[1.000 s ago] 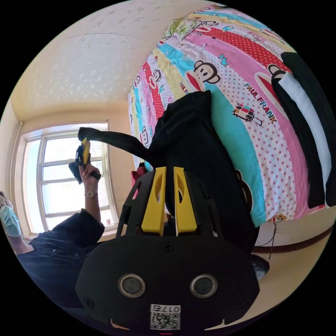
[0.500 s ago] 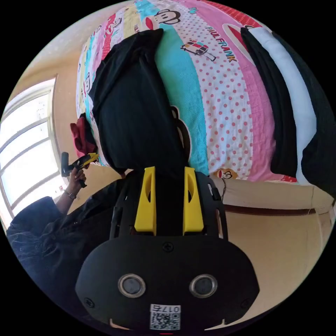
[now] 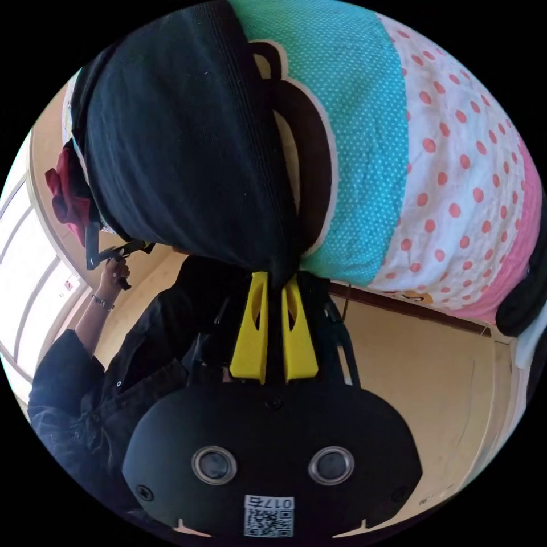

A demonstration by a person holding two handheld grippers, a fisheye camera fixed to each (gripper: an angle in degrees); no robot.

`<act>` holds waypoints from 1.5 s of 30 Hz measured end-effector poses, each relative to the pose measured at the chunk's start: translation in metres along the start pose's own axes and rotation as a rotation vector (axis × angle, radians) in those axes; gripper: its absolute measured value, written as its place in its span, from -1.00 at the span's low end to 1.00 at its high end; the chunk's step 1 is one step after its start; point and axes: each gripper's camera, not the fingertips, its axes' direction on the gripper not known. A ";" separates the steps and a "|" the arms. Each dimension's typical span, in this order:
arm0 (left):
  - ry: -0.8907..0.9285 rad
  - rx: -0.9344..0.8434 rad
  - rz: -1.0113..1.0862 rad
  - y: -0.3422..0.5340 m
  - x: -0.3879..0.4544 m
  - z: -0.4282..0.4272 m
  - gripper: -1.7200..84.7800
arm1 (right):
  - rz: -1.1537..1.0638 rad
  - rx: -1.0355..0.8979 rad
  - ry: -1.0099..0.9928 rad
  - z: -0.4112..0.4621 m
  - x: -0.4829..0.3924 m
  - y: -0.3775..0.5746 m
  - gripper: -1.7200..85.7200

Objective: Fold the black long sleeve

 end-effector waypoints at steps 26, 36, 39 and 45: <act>0.900 0.300 0.090 0.048 0.052 -0.241 -0.84 | -0.250 0.569 -0.899 -0.210 0.034 0.074 -0.90; 0.350 0.631 0.121 -0.142 0.097 -0.343 -0.60 | 0.005 0.813 -0.429 -0.286 -0.089 -0.088 -0.78; 0.273 0.708 0.053 -0.132 0.101 -0.305 -0.59 | -0.054 0.789 -0.051 -0.248 -0.147 -0.098 -0.79; 0.250 0.692 -0.308 -0.115 0.067 -0.186 -0.55 | -0.058 0.557 0.446 -0.152 -0.180 -0.152 -0.90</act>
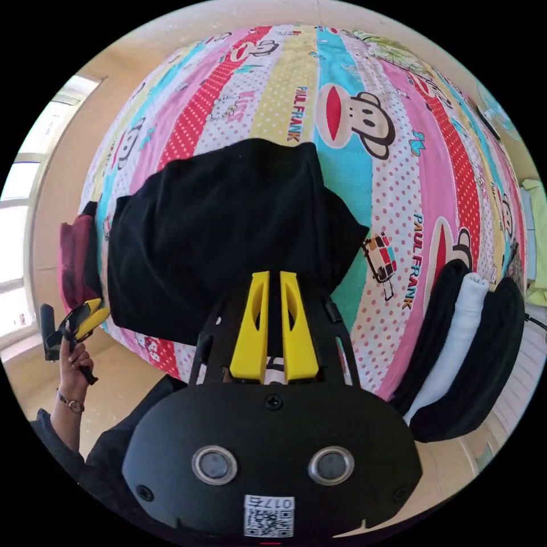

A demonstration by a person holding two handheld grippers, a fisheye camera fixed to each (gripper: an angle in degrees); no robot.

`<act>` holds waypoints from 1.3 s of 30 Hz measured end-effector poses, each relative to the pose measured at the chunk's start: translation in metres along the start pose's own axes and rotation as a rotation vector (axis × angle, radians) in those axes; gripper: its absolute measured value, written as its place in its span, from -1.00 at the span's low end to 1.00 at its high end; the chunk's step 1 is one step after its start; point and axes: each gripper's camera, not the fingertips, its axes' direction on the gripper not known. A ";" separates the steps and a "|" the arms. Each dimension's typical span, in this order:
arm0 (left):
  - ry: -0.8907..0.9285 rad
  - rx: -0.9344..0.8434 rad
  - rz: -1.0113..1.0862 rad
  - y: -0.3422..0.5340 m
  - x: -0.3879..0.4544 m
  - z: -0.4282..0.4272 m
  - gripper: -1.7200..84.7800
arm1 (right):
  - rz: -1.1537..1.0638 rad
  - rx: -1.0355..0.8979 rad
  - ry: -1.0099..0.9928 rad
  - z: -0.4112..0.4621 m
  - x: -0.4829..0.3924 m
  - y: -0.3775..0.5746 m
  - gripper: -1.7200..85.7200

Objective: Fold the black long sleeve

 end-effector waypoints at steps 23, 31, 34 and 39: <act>0.147 0.165 0.042 0.041 0.072 0.060 -0.84 | -0.390 0.125 0.039 0.023 -0.062 0.002 -0.95; 0.045 -0.160 0.743 0.142 0.244 0.165 -0.82 | 0.197 0.214 -0.210 0.017 0.133 0.115 -0.93; 0.147 -0.307 0.758 0.161 0.237 0.213 -0.72 | 0.294 0.193 -0.376 0.034 0.183 0.157 -0.91; 0.178 -0.136 0.572 0.149 0.171 0.196 -0.58 | 0.349 0.206 -0.759 0.061 0.231 0.194 -0.76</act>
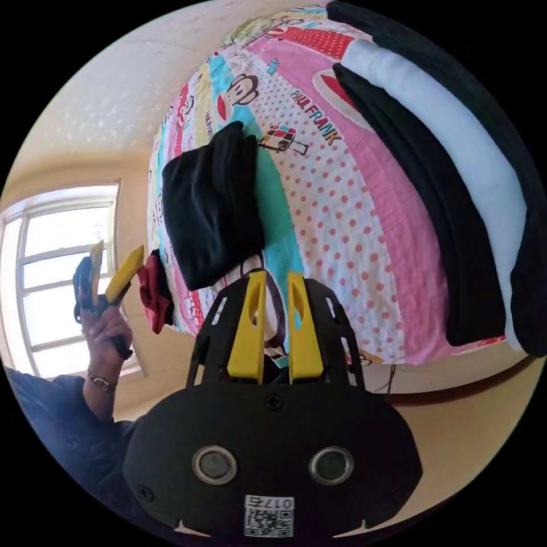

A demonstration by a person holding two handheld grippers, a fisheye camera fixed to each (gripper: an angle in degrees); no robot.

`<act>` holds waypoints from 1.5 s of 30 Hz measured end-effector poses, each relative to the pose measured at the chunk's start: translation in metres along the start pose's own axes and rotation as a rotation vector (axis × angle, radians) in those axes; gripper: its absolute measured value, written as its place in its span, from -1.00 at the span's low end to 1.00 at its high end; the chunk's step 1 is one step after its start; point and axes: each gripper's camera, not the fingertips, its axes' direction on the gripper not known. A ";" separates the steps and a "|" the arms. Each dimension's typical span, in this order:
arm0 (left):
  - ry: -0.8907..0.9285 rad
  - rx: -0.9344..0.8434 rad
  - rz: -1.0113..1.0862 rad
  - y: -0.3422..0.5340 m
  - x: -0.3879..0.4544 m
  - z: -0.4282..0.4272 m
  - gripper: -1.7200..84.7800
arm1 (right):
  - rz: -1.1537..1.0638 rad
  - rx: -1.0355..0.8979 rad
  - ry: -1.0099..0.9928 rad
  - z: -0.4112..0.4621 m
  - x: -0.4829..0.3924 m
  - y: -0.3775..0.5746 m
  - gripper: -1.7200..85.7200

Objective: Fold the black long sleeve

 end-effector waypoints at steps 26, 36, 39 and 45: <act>0.333 0.204 -0.064 0.082 -0.044 -0.239 -0.81 | -0.161 -0.125 -0.669 0.010 -0.208 0.016 -0.81; 0.139 0.486 0.160 0.127 -0.053 -0.489 -0.81 | -0.502 -0.277 -0.831 0.117 -0.445 0.104 -0.76; 0.138 0.521 0.040 0.140 -0.109 -0.504 -0.80 | -0.460 -0.340 -0.737 0.184 -0.453 0.125 -0.75; 0.053 0.487 -0.772 0.226 -0.302 -0.444 -0.66 | -0.460 -0.657 -0.058 0.312 -0.395 0.158 -0.74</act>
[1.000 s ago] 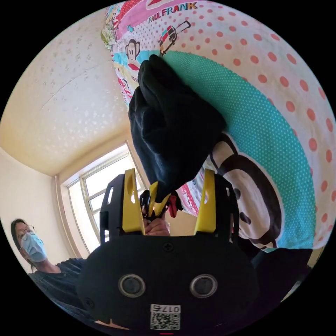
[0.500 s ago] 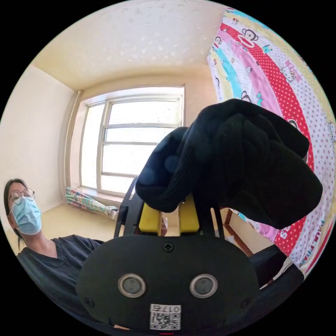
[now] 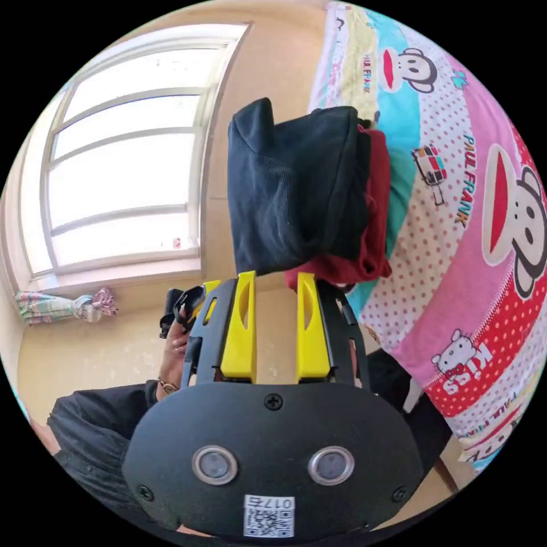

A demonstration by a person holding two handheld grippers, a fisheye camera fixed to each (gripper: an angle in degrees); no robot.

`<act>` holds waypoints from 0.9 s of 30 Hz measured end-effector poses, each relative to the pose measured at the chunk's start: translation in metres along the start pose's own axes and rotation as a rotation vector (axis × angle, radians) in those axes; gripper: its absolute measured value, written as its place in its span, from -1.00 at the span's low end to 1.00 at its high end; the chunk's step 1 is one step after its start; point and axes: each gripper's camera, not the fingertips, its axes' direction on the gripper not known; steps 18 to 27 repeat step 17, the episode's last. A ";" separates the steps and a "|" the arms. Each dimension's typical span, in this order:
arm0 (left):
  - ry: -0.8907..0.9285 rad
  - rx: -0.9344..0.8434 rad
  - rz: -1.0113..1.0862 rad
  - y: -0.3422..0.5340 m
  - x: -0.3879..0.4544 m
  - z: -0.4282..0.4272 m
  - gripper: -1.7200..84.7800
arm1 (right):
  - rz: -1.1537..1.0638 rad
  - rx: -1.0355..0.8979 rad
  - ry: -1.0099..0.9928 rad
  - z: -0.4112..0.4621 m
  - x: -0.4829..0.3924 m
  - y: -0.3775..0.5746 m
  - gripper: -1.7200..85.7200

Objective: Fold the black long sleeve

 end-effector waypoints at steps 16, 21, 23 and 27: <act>-0.516 -0.530 0.982 0.065 0.153 0.183 -0.77 | 0.593 0.517 0.443 -0.167 0.063 0.326 -0.91; -0.544 -0.629 1.017 0.076 0.164 0.212 -0.76 | 0.624 0.529 0.431 -0.166 0.066 0.336 -0.90; -0.544 -0.629 1.017 0.076 0.164 0.212 -0.76 | 0.624 0.529 0.431 -0.166 0.066 0.336 -0.90; -0.544 -0.629 1.017 0.076 0.164 0.212 -0.76 | 0.624 0.529 0.431 -0.166 0.066 0.336 -0.90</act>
